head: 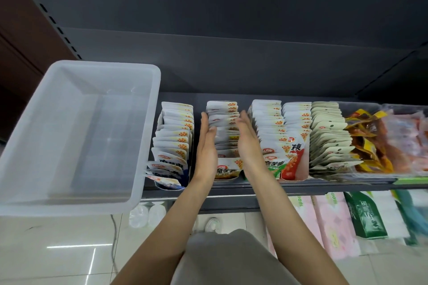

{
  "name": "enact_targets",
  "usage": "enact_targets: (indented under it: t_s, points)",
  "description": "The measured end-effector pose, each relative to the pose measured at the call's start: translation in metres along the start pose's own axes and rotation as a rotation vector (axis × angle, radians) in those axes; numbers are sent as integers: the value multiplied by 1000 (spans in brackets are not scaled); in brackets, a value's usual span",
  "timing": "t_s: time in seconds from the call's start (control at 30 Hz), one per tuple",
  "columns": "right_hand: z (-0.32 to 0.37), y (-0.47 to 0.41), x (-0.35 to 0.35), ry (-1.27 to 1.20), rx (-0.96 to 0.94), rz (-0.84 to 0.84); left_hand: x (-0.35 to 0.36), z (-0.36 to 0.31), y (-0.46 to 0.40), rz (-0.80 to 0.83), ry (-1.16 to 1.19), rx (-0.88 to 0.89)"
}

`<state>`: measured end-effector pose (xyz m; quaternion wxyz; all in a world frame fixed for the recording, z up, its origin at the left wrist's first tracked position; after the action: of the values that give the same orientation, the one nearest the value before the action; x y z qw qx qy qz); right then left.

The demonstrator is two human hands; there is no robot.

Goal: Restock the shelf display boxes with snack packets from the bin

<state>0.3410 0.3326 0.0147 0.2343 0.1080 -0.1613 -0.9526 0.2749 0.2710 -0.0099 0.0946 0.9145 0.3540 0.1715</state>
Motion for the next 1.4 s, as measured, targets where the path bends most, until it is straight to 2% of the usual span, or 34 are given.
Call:
enact_targets:
  t_s: [0.07,0.27,0.33,0.47,0.6,0.63,0.7,0.8,0.87,1.0,1.13,1.23,1.3,1.4]
  points:
    - [-3,1,0,-15,3,80,0,0,2,36,3,-15]
    - [5,4,-7,36,-107,123,8,-15,0,86,-49,64]
    - [4,0,-4,176,-128,113,7,-14,-2,55,-90,64]
    - [-2,-3,-2,487,-342,29,8,-14,-3,28,-263,176]
    - [-20,-8,2,809,-494,46,5,-7,-9,22,-486,239]
    - [-20,-5,3,769,-475,43,5,-6,-9,25,-515,243]
    - [-15,4,2,528,-371,-1,6,-6,-5,42,-472,238]
    - [-17,17,-6,222,-272,-64,-1,-7,2,-31,-230,177]
    - [-22,19,-6,93,-182,-10,-6,-1,7,-84,-95,78]
    - [-25,18,-2,-106,-127,70,-2,8,19,-20,-16,24]
    - [-25,23,-1,-154,-187,25,0,5,21,0,-20,45]
    - [-22,24,-1,-99,-244,17,2,0,19,32,-56,82]
    - [-20,20,2,50,-294,0,3,-2,17,63,-74,96]
    - [-24,19,4,403,-379,-77,3,-7,12,82,-122,163]
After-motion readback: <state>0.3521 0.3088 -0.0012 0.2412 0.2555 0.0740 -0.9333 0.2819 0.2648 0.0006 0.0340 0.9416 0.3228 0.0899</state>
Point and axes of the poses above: each hand's wrist, its own y-axis away from the middle knuckle, its own x-axis out of the palm, z = x × y, the point moved 3 cm from there along -y, towards the middle knuckle, and after that the axes turned 2 degrees about -z, right-handed, at the moved point
